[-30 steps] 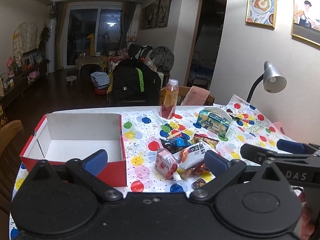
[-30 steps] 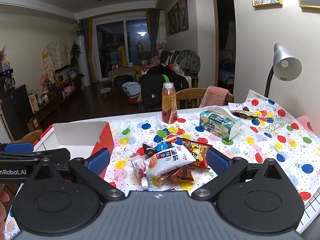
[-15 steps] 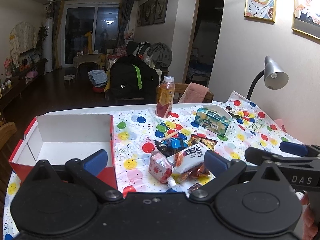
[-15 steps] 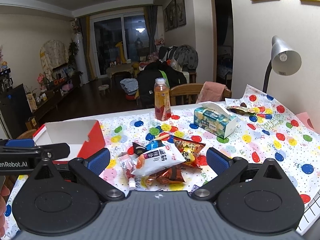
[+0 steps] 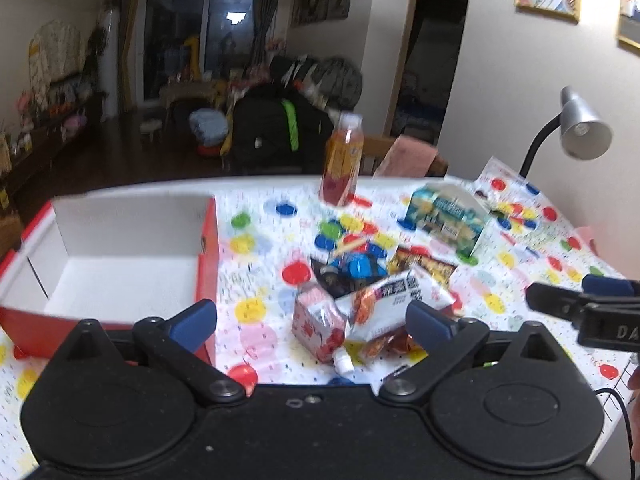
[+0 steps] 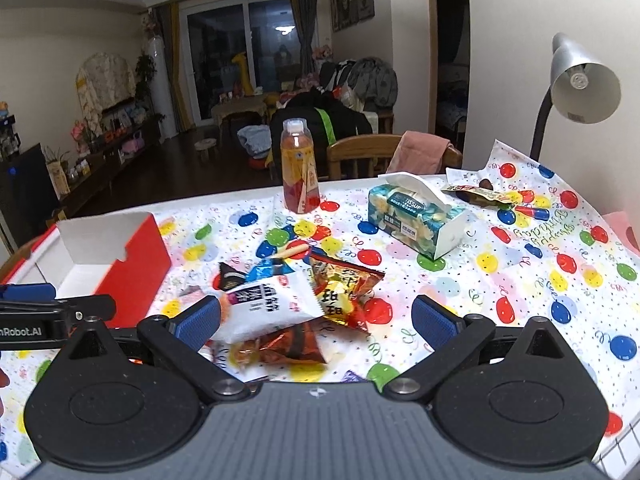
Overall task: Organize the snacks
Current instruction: 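Grasp the pink milk carton with the left gripper while the right gripper grasps the white snack bag, then carry both items into the red box and open both grippers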
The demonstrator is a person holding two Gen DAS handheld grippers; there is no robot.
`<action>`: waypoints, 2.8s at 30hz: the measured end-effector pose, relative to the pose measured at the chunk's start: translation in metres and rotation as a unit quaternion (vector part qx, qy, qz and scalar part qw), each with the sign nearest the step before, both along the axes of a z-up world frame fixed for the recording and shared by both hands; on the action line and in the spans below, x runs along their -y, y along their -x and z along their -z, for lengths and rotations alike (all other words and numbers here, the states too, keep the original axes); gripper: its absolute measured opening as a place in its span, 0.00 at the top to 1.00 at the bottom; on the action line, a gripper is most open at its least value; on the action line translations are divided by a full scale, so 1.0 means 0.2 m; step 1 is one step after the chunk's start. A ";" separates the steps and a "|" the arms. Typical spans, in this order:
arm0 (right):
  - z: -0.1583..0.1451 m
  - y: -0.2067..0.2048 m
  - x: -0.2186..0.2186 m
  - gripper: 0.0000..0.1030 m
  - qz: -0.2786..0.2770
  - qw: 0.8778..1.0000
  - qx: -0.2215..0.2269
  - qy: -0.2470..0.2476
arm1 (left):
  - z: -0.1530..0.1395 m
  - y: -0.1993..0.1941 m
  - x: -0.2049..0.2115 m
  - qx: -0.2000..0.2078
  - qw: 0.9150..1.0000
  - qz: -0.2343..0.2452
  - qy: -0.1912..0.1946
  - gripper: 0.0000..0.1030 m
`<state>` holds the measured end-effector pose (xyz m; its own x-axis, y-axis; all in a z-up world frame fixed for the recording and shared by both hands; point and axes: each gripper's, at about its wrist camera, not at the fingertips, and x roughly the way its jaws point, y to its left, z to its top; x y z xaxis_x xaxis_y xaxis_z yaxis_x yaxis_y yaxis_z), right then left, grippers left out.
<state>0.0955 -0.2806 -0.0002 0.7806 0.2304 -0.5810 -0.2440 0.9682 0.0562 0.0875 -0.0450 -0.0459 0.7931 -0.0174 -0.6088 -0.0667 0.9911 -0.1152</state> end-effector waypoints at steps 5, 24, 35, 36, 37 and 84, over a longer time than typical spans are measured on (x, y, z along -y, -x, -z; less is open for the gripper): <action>0.09 -0.14 0.01 0.07 -0.031 0.999 -0.014 0.012 | 0.09 -0.13 0.01 -0.027 0.999 -0.023 0.009 0.11; 0.37 -0.57 -0.10 0.30 -0.128 0.986 -0.106 -0.004 | 0.39 -0.65 -0.04 -0.137 0.982 -0.103 0.078 0.27; 0.45 -0.69 -0.10 0.46 -0.143 0.976 -0.157 -0.044 | 0.49 -0.73 -0.07 -0.177 0.969 -0.121 0.121 0.42; 0.46 -0.69 -0.10 0.50 -0.143 0.976 -0.158 -0.047 | 0.49 -0.73 -0.07 -0.179 0.969 -0.122 0.123 0.43; 0.46 -0.69 -0.10 0.56 -0.145 0.975 -0.159 -0.048 | 0.50 -0.74 -0.07 -0.180 0.968 -0.121 0.126 0.44; -0.05 -0.33 -0.43 0.93 -0.199 0.979 -0.019 -0.043 | -0.04 -0.21 -0.42 -0.089 0.988 -0.019 0.128 0.73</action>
